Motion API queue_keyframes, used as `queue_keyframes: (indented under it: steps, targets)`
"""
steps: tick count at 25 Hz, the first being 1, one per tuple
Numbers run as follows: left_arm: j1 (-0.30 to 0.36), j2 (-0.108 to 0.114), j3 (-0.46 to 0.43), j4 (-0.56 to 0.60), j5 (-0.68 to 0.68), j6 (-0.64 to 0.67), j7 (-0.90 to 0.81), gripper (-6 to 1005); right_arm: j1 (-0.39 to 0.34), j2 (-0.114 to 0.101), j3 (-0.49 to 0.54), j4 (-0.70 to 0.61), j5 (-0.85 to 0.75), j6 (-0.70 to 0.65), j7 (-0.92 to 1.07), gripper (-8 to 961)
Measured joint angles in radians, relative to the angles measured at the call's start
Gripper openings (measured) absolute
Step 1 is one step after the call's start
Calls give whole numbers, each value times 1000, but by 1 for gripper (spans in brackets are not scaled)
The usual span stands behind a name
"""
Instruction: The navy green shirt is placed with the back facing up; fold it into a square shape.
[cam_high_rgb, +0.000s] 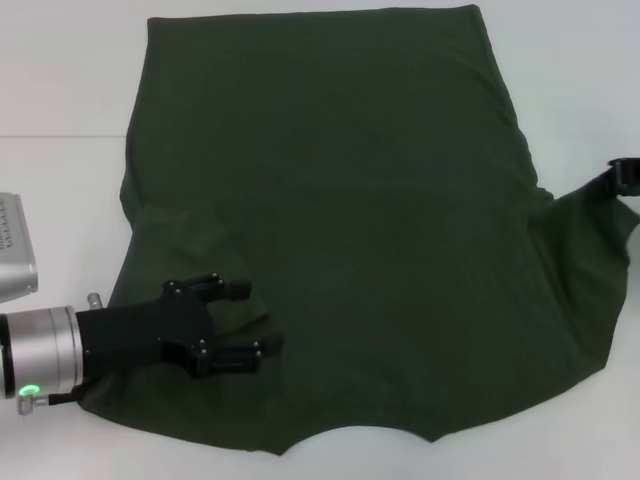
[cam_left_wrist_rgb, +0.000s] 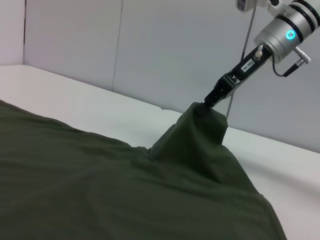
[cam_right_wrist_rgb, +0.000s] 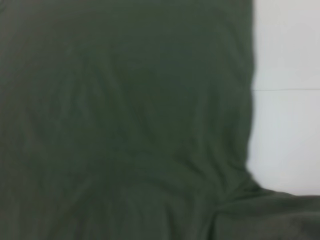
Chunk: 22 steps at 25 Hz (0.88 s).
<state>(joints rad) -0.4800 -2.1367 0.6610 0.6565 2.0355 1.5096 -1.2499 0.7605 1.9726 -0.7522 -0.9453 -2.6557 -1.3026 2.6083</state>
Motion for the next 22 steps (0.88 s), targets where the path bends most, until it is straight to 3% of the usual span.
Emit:
queue_keyframes:
  steps: [15, 22]
  targets:
    - [6, 0, 0, -1, 0, 5, -3, 888, 119, 61, -175, 60, -10, 31, 10, 12]
    - [6, 0, 0, -3, 0, 4, -3, 887, 133, 69, -201, 63, -11, 39, 11, 12]
